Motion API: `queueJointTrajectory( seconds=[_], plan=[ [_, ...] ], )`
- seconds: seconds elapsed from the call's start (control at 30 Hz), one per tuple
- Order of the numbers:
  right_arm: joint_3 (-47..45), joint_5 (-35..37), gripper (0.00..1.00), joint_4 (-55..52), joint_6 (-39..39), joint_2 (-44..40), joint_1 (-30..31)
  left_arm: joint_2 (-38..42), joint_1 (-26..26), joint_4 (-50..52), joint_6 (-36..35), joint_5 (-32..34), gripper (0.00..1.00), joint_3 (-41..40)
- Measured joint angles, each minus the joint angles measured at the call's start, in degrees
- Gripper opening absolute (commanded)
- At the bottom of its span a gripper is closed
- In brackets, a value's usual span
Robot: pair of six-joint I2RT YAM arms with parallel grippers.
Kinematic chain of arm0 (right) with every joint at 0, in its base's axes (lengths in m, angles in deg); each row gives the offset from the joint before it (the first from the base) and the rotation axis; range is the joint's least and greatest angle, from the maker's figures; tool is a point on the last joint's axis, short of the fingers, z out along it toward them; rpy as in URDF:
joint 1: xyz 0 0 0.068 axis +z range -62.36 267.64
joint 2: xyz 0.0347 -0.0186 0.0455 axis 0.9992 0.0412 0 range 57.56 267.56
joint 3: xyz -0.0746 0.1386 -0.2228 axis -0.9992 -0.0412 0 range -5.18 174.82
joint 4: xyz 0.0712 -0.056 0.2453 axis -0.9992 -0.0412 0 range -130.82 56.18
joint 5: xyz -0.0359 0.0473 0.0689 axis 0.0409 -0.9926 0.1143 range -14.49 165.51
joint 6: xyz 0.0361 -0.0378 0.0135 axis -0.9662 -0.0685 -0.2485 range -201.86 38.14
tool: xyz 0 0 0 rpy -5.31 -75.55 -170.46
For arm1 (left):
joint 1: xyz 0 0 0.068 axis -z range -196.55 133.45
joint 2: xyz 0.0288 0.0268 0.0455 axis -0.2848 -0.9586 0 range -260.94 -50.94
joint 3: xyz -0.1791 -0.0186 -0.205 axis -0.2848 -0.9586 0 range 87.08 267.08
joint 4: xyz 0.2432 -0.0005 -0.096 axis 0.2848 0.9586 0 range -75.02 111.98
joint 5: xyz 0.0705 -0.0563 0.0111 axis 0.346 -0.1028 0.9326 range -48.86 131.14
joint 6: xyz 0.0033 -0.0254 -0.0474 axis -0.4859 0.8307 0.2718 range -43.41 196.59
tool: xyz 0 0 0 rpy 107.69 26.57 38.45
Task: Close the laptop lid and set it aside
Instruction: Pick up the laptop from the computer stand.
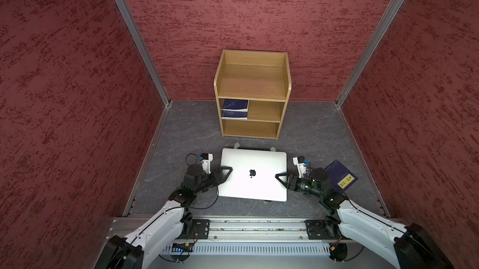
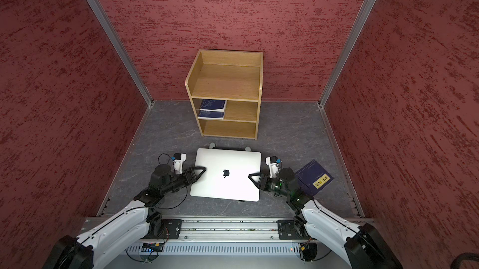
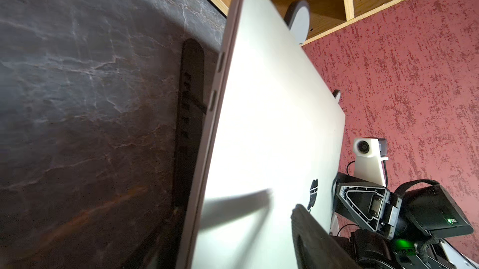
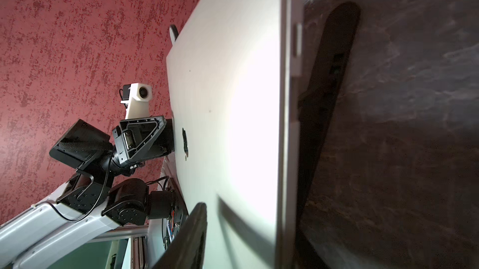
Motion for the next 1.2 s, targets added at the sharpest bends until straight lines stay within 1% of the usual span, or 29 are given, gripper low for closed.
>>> queueJointTrajectory(
  seconds=[0.07, 0.17, 0.27, 0.37, 0.53, 0.63, 0.7, 0.8, 1.03, 1.2],
  plan=[
    [0.02, -0.04, 0.43, -0.92, -0.66, -1.33, 0.0, 1.75, 0.35, 1.86, 0.02, 0.7, 0.66, 0.0],
    [0.04, -0.02, 0.41, -1.95, -1.46, -2.99, 0.0, 2.21, 1.18, 3.28, 0.0, 1.46, 0.63, 0.02],
    [0.04, 0.07, 0.39, -2.58, -2.38, -4.57, 0.0, 1.6, 2.21, 4.22, 0.0, 2.67, 0.57, 0.02],
    [0.04, 0.42, 0.39, -3.04, -3.32, -6.08, 0.0, 0.15, 3.15, 4.15, 0.17, 3.48, 0.54, 0.15],
    [0.07, 1.31, 0.37, -4.09, -5.11, -8.66, -0.02, -1.73, 4.13, 4.48, -0.09, 4.11, 0.51, 2.71],
    [0.33, 1.36, 0.36, -4.83, -5.86, -9.6, -0.02, -1.81, 4.22, 4.63, -0.11, 4.15, 0.5, 3.06],
    [0.39, 1.4, 0.34, -5.07, -6.38, -9.9, -0.02, -1.62, 4.22, 4.76, -0.17, 4.17, 0.47, 3.19],
    [0.39, 1.36, 0.3, -5.4, -7.08, -10.27, 0.02, -1.11, 4.28, 4.96, -0.24, 4.52, 0.46, 3.65],
    [0.76, 1.18, 0.25, -5.11, -9.84, -11.87, 0.24, -0.7, 4.46, 5.66, -0.24, 5.18, 0.46, 3.78],
    [2.49, 1.16, 0.18, -5.44, -11.52, -12.76, 0.33, -0.68, 4.46, 6.86, -0.22, 5.57, 0.47, 4.33]
  ],
)
